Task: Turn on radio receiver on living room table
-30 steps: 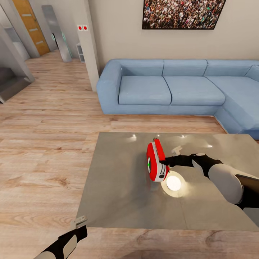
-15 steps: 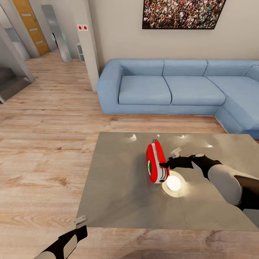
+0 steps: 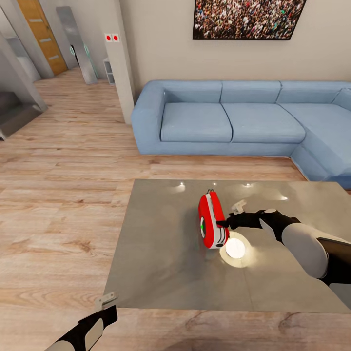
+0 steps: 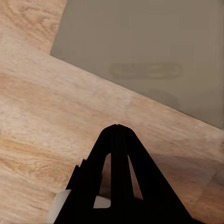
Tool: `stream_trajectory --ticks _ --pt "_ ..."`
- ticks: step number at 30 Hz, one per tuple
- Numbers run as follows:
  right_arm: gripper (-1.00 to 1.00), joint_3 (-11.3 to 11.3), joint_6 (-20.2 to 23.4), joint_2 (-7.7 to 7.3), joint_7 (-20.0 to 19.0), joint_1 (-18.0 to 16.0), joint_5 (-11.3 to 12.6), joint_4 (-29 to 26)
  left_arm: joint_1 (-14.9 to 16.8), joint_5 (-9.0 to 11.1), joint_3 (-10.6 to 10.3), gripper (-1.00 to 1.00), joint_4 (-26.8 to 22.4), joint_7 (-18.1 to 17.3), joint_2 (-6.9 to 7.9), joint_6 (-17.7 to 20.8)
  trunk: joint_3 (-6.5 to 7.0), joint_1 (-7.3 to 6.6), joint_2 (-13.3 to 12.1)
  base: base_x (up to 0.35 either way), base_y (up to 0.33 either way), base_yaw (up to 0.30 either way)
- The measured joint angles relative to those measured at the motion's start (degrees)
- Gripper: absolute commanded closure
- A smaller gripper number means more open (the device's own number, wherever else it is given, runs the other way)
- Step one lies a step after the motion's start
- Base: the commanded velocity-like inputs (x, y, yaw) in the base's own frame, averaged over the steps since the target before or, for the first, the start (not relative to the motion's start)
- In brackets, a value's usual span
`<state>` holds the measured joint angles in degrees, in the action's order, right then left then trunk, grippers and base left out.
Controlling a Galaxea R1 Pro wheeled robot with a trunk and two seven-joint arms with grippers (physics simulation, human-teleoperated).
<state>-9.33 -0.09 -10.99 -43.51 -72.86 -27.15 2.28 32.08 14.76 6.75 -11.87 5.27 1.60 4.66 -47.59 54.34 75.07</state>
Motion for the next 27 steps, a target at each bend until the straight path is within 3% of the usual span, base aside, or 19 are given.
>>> stream_trajectory --ticks 5,10,27 --pt "-1.00 0.0 0.0 0.00 0.0 0.0 0.1 0.0 0.0 -0.7 -0.1 1.00 0.1 0.0 0.15 0.0 0.90 -1.10 -2.0 0.000 0.000 0.000" --pt "-1.00 -0.1 0.1 0.00 0.0 0.0 0.0 -0.1 0.0 -3.4 0.0 1.00 0.1 0.0 0.44 0.1 1.80 -2.20 -4.0 0.000 0.000 0.000" --pt "-1.00 -0.1 0.2 -0.07 0.0 0.0 0.0 -0.2 0.0 -3.9 0.0 1.00 0.1 0.0 0.58 0.1 4.85 -5.93 -10.8 0.000 0.000 0.000"
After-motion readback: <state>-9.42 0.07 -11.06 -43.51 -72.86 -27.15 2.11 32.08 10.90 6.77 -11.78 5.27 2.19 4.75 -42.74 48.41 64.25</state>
